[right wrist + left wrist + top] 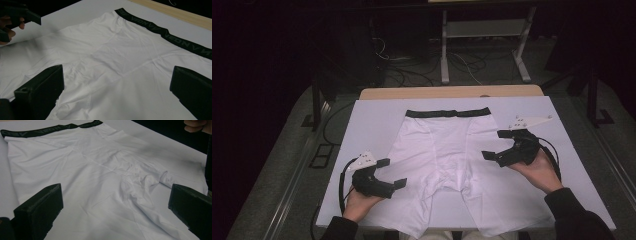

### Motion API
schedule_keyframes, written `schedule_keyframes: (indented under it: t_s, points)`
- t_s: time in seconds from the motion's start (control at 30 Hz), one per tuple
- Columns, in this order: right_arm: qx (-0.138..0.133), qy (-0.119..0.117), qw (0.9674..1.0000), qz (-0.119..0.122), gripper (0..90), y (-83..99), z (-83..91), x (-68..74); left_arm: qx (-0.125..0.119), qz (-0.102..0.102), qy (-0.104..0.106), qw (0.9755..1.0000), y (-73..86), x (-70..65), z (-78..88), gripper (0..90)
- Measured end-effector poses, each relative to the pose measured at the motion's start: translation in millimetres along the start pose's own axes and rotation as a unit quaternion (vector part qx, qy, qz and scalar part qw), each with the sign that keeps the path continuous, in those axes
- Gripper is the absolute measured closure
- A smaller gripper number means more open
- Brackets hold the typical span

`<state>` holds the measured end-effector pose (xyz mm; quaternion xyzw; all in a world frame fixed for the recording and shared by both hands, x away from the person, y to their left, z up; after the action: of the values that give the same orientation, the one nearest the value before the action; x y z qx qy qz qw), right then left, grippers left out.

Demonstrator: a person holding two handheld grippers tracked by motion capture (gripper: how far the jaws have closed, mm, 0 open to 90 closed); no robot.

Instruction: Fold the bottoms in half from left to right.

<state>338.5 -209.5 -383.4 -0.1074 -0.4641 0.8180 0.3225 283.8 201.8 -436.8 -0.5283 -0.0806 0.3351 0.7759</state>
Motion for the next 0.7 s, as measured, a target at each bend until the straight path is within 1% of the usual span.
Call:
schedule_keyframes:
  t_s: [0.13,0.47,0.6,0.7]
  points:
    - [0.004,-0.001,1.0,0.006,0.0,-8.2,-7.2,-0.2,-0.001,0.001,0.0,1.0,0.0,0.2,-0.2,0.0]
    - [0.009,-0.002,0.9999,0.01,0.0,-24.2,-22.4,-1.9,0.001,0.0,0.001,1.0,0.1,0.1,-0.4,0.0]
    - [0.017,-0.002,0.9997,0.016,0.0,-32.1,-31.1,-2.2,0.001,0.0,0.001,1.0,0.0,0.1,-0.4,0.0]
    - [0.018,-0.003,0.9997,0.017,0.0,-34.7,-34.7,-1.9,0.0,0.0,0.002,1.0,-0.1,0.0,-0.6,0.0]
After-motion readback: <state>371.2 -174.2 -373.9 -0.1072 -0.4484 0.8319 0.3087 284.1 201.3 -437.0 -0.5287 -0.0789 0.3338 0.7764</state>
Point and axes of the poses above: each handheld gripper's, and its own axes: z roughly backward along the jaws, y roughly out of its underside, x roughly to its left, the point moved 2 cm from there along -z, roughly forward along the jaws, and after that the axes turned 1 degree about z, right-handed, at the moved point
